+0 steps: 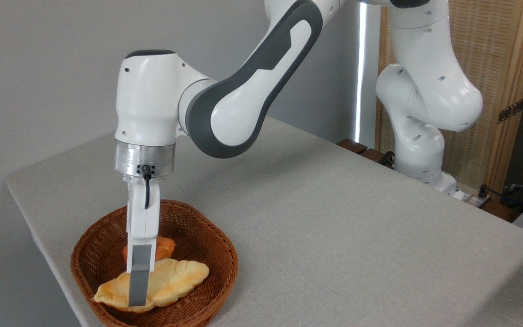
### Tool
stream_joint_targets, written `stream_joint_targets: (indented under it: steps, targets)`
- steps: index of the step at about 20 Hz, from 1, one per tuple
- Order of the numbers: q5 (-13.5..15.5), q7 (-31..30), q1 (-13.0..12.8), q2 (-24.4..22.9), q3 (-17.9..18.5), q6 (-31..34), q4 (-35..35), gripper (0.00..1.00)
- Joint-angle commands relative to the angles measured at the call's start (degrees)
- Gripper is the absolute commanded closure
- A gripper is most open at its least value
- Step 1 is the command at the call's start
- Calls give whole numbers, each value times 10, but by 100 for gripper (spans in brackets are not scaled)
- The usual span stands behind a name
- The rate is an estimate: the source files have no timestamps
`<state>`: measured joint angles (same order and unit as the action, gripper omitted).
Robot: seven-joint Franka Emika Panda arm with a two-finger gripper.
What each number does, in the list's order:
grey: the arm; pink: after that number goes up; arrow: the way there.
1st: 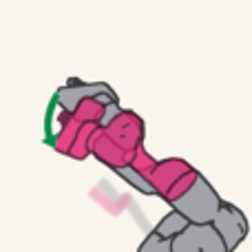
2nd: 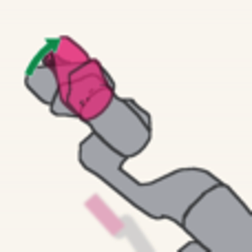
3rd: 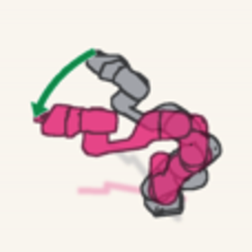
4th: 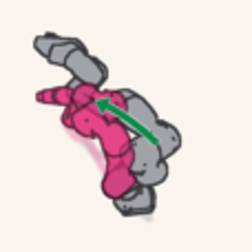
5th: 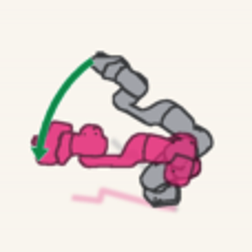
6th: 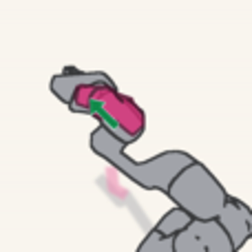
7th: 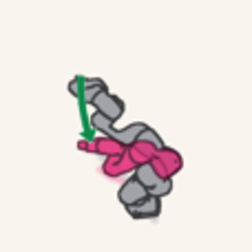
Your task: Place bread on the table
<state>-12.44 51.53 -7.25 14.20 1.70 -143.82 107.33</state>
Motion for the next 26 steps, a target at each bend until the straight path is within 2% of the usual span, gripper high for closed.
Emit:
stream_joint_targets:
  steps: [1, 6, 8, 14, 16, 21, 24, 26]
  targets:
    - [-10, 7, 1, -3, 1, -17, 9, 66]
    - [-10, 7, 1, -3, 1, -18, 9, 67]
    - [-10, 7, 1, -3, 1, -18, 9, 71]
    - [-9, 6, 1, -4, 1, -18, 9, 72]
    - [-7, 5, 1, -5, 1, -17, 9, 76]
    - [-2, 3, 0, -9, 0, -15, 9, 76]
    - [-1, 2, 1, -11, 0, -13, 9, 84]
    - [0, 1, 0, -12, -1, -12, 8, 85]
